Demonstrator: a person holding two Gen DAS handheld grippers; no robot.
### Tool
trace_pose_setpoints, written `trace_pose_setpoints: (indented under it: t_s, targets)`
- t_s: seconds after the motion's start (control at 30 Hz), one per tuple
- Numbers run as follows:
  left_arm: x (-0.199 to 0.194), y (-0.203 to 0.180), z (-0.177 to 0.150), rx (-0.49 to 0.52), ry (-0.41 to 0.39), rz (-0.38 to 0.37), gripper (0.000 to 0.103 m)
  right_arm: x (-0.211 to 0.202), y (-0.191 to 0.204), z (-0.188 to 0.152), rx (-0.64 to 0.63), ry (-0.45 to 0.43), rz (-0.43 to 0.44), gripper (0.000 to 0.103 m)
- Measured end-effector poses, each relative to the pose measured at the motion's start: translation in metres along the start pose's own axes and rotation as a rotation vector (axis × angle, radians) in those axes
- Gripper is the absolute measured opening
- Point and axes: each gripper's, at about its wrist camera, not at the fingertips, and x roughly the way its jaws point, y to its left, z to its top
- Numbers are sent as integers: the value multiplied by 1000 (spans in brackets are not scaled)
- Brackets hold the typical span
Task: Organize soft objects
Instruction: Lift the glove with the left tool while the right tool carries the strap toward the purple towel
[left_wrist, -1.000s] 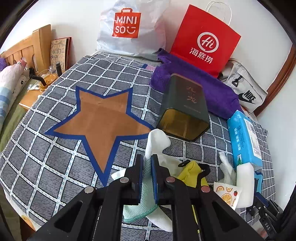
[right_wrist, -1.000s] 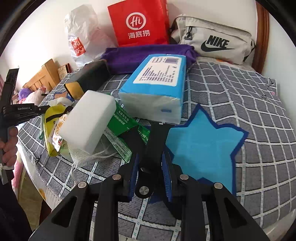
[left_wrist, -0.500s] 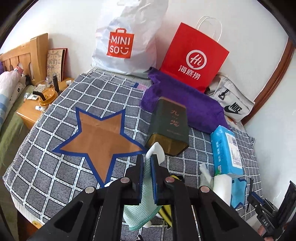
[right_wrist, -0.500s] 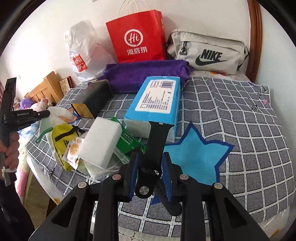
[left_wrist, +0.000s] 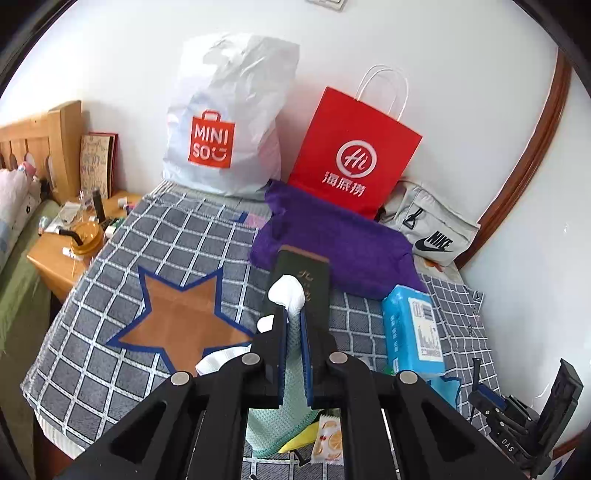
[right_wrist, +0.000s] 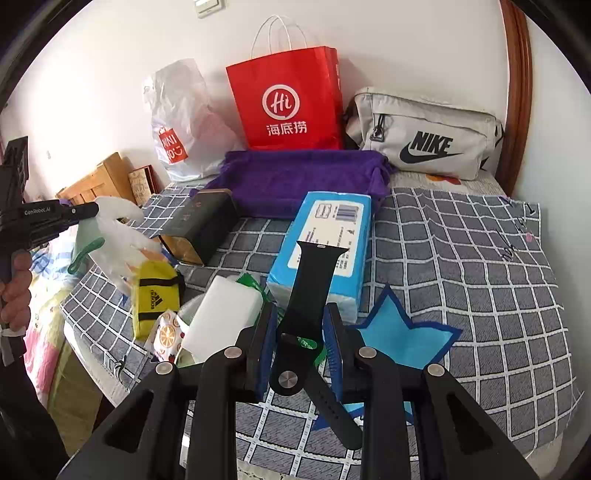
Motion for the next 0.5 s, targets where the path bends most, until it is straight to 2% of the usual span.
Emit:
trace_pose_setpoints:
  t_s: [0.27,0.5]
  targets:
    - [-11,-20,25,29,-35,-9,8,-4,4,23,-15,-31,7,26]
    - [-4,-34,47,55,-45,-6,8,1,6,57,-34,-53,1,26]
